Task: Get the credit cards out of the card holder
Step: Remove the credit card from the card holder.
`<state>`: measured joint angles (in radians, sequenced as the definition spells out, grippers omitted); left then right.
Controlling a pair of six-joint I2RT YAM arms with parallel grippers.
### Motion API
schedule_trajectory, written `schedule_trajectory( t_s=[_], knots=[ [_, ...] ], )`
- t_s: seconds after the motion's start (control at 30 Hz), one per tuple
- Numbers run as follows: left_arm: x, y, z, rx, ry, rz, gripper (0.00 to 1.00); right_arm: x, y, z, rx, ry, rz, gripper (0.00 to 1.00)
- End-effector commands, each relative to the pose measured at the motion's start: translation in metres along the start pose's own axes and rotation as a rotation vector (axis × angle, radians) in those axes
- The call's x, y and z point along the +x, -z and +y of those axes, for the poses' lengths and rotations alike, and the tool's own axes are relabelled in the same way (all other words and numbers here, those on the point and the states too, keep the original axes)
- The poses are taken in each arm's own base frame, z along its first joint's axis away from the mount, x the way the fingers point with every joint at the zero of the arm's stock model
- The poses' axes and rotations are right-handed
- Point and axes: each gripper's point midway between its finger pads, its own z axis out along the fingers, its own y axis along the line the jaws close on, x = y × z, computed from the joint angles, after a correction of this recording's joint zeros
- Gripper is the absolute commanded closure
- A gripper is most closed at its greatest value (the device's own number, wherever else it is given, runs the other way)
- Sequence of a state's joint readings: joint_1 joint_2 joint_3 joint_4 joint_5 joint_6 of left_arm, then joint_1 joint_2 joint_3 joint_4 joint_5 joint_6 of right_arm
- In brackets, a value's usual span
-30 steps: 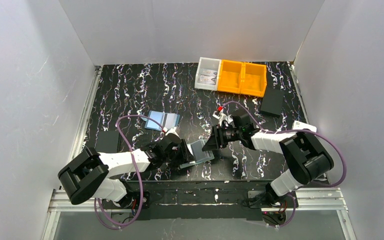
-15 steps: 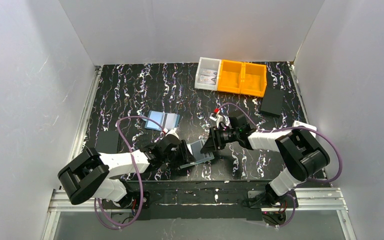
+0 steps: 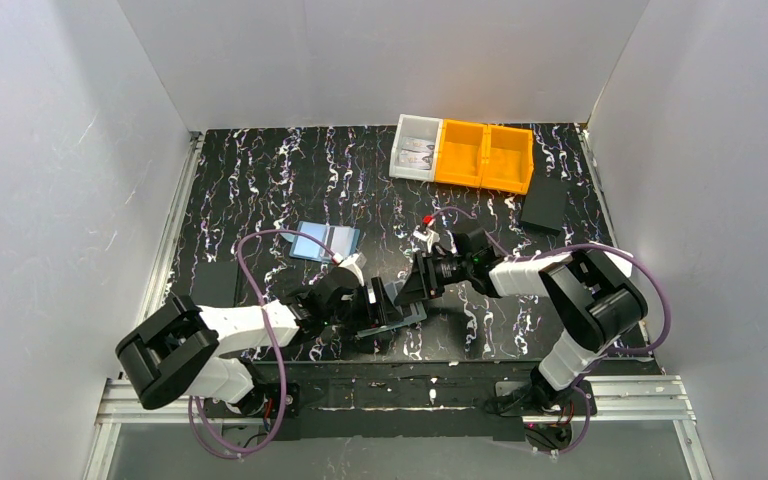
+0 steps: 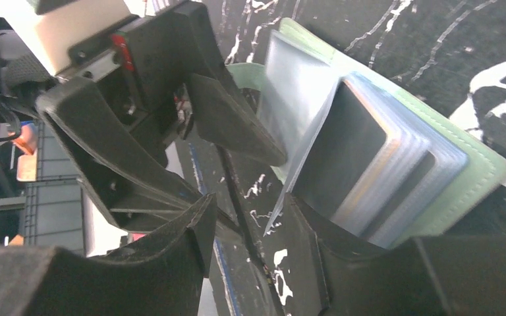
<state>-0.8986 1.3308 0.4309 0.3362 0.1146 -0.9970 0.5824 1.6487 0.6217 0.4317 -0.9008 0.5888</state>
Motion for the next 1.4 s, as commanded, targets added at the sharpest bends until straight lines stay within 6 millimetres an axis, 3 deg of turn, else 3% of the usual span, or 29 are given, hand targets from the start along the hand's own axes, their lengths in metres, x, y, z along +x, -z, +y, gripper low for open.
schedule_trajectory(
  t_s=[0.0, 0.27, 0.6, 1.03, 1.37],
  knots=[
    [0.001, -0.003, -0.001, 0.007, -0.035, 0.019, 0.33, -0.014, -0.007, 0.025, -0.097, 0.046, -0.002, 0.50],
    [0.000, -0.009, 0.003, -0.022, -0.034, 0.016, 0.32, -0.011, -0.012, 0.028, -0.108, 0.042, 0.019, 0.50],
    [-0.001, -0.009, 0.016, -0.066, 0.003, -0.013, 0.41, -0.007, -0.019, 0.033, -0.128, 0.050, 0.054, 0.49],
    [0.002, -0.005, 0.031, -0.102, 0.032, -0.036, 0.56, -0.006, -0.019, 0.044, -0.176, 0.087, 0.079, 0.41],
    [0.000, 0.001, 0.036, -0.099, 0.048, -0.054, 0.57, -0.006, -0.012, 0.053, -0.182, 0.183, 0.089, 0.35]
  ],
)
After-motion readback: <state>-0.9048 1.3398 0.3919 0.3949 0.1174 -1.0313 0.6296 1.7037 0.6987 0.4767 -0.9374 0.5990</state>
